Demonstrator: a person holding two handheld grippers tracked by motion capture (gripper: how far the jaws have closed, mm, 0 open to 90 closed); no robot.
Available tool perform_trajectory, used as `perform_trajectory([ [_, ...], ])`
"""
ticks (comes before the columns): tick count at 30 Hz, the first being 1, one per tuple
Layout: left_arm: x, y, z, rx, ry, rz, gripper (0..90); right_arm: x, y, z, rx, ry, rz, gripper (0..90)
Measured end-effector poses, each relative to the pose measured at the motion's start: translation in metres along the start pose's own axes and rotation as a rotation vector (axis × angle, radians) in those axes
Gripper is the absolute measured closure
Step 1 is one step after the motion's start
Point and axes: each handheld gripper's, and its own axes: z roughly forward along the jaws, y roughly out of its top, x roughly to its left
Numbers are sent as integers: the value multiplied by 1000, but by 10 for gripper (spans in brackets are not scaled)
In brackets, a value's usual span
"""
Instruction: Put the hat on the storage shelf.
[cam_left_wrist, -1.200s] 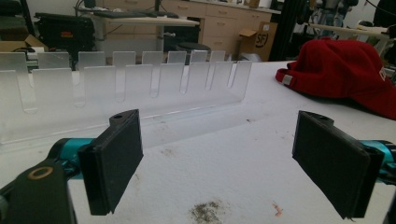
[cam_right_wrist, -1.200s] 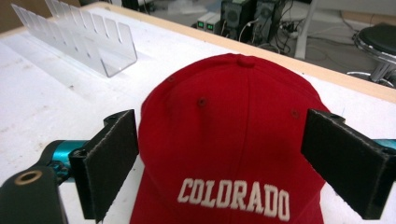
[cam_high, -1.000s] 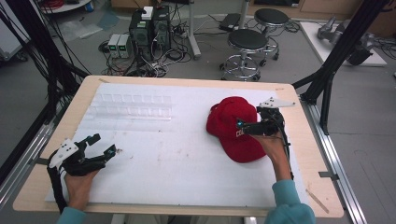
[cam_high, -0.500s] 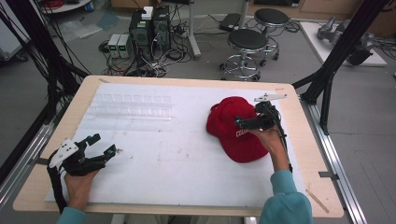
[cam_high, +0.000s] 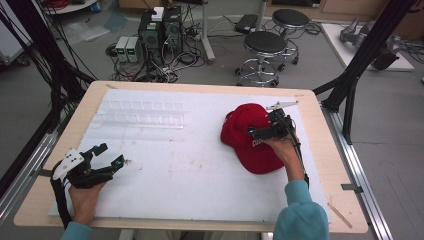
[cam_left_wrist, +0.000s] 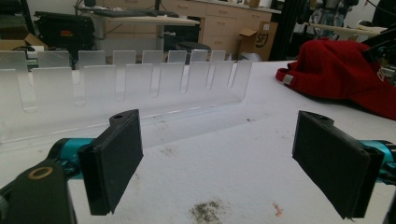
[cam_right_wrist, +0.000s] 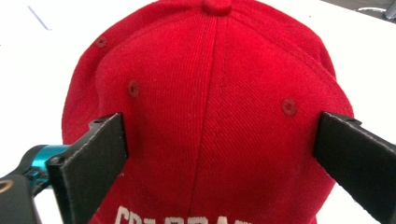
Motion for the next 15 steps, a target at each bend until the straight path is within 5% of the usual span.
perform_trajectory([
  [6, 0, 0, 0, 0, 0, -1, 163, 1, -1, 6, 40, 7, 4, 63],
  [15, 0, 0, 0, 0, 1, 0, 163, 3, -1, 13, 88, 4, -10, 232],
])
